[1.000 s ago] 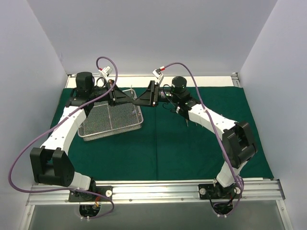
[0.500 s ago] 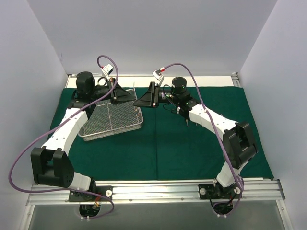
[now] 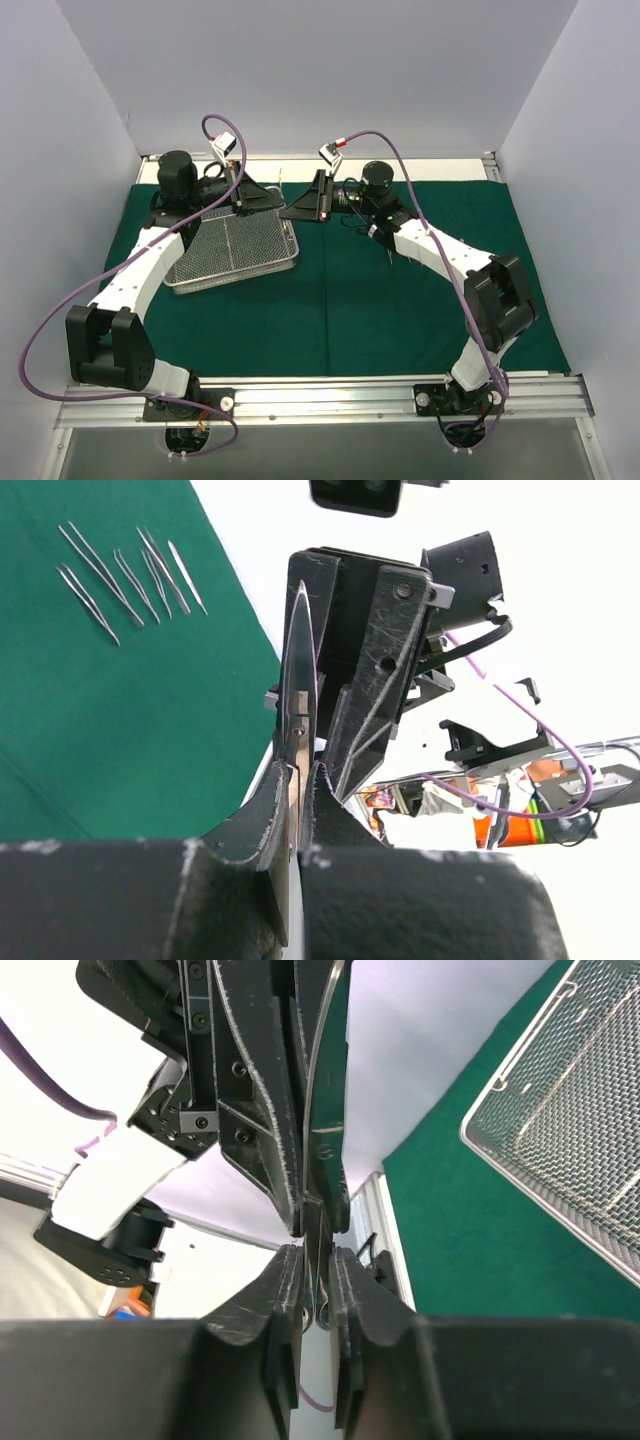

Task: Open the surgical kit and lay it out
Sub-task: Place the medical item in the surgical kit.

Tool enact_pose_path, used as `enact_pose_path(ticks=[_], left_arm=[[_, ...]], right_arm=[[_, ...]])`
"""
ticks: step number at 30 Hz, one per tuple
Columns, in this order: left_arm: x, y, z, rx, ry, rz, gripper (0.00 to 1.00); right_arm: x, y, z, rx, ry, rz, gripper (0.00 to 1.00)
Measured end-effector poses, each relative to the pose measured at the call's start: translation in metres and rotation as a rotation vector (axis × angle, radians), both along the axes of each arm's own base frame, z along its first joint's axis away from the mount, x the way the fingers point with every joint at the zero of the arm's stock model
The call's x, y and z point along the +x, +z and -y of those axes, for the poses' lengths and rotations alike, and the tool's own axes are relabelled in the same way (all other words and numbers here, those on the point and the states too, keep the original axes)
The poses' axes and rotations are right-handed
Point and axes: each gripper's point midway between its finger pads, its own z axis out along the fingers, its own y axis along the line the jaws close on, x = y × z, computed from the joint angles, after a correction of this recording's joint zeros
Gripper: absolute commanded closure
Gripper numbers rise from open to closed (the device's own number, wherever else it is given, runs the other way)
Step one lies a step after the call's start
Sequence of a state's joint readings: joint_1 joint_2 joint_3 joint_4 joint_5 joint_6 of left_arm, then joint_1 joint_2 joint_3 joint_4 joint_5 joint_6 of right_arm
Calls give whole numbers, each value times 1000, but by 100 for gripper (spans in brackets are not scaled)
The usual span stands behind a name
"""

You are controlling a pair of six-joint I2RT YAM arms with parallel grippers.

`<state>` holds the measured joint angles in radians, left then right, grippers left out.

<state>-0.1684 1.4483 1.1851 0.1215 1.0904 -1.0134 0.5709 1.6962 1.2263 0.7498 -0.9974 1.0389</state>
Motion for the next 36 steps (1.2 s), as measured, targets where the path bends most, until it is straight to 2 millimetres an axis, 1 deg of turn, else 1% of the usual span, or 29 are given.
enact_pose_path(ticks=[1,3,4,7,8,9,10,12,14,16,17,18,20,21,23,25,29,32,36], left_arm=[[0,1,0,-2,-1,5,85],[0,2,0,-5,-4,9,75],[0,2,0,-8,-6,7,71],[1,3,1,-11,-4,7,55],[1,3,0,-11,-3,9,43],[2,3,-1,-9,2,17,9],[4,2,-2,-3,9,25,6],[8,-3,-8,8,33,10,6],[16,-15,-23,50,86,-5,6],[26,-33,-45,119,165,-33,6],[32,-44,-59,178,226,-62,6],[37,-52,-71,237,278,-76,6],[40,-65,-90,357,354,-94,6],[40,-69,-96,405,379,-94,6],[37,-77,-113,527,440,-91,6],[31,-81,-128,623,492,-86,6],[15,-82,-154,770,574,-74,6],[8,-81,-166,839,604,-58,6],[3,-85,-172,883,598,-60,6]], right_arm=[[0,0,0,5,1,-8,100],[-1,2,0,15,4,-16,100],[-1,3,0,20,5,-17,100],[-3,5,1,31,13,-20,100],[-4,4,1,32,15,-20,100],[-4,3,1,30,15,-23,100],[-3,1,2,25,10,-26,100],[2,-6,4,2,-7,-44,100],[12,-24,11,-69,-55,-69,100],[26,-48,21,-165,-126,-94,100],[34,-62,28,-225,-174,-113,100],[43,-75,37,-291,-227,-122,100],[58,-98,55,-443,-322,-135,100],[65,-108,66,-521,-371,-135,100],[77,-126,89,-686,-466,-125,100],[85,-144,111,-831,-539,-116,100],[84,-192,153,-1095,-611,-150,100],[82,-228,176,-1256,-639,-191,100],[79,-264,195,-1392,-653,-224,100]])
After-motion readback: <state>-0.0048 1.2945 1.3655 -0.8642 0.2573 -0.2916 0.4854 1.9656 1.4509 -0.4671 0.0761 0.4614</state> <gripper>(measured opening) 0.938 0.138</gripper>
